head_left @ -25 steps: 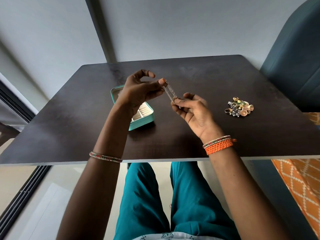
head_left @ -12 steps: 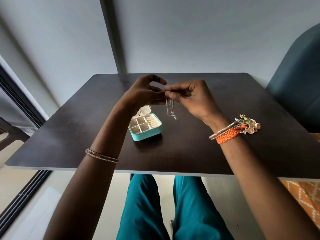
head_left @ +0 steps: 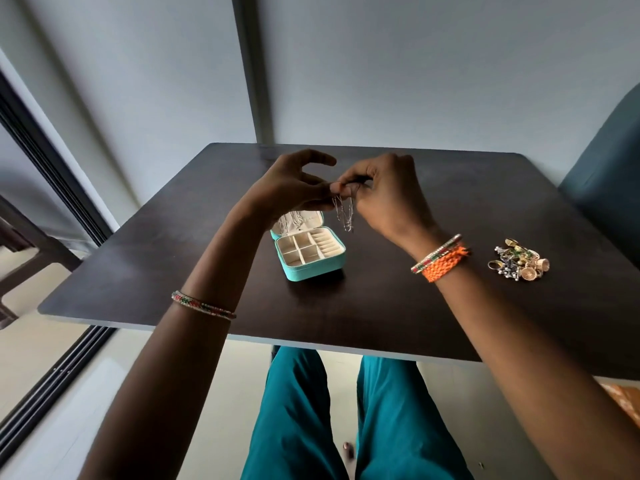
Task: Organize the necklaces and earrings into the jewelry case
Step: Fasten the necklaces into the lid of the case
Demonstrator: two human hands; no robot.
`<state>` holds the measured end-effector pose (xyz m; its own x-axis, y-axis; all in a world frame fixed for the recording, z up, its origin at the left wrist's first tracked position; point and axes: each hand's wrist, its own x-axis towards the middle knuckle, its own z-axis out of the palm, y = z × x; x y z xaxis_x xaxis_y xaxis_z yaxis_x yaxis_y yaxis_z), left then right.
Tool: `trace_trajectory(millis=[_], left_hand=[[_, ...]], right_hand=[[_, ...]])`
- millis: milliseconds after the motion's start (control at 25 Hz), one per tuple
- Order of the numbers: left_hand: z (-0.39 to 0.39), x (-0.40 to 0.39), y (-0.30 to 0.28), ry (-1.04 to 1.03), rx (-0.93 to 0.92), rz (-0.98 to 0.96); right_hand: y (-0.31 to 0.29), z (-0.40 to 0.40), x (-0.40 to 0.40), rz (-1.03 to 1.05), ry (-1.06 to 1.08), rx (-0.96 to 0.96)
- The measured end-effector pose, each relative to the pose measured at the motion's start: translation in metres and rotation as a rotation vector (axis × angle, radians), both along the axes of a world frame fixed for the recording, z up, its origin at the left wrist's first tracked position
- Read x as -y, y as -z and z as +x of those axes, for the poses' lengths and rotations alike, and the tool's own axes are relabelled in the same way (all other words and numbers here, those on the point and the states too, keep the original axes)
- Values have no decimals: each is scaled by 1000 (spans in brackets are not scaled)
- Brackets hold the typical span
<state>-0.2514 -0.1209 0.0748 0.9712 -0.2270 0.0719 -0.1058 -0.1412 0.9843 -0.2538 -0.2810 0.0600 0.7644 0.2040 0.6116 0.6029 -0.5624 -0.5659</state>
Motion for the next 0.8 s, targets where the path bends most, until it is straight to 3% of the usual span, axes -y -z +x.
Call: trace_trajectory(millis=[160, 280, 360, 440, 520, 800], left_hand=[[9, -12, 18, -205, 3, -63], [33, -38, 52, -578, 182, 170], [46, -55, 82, -754, 175, 409], [53, -65, 108, -754, 8, 598], [60, -71, 127, -673, -76, 661], [59, -74, 131, -610, 93, 596]], right_hand=[[11, 19, -18, -67, 82, 144], [11, 36, -26, -55, 37, 104], [12, 46, -31, -62, 4, 62], [17, 54, -34, -60, -4, 41], [22, 61, -36, -68, 6, 37], [33, 65, -47, -177, 77, 74]])
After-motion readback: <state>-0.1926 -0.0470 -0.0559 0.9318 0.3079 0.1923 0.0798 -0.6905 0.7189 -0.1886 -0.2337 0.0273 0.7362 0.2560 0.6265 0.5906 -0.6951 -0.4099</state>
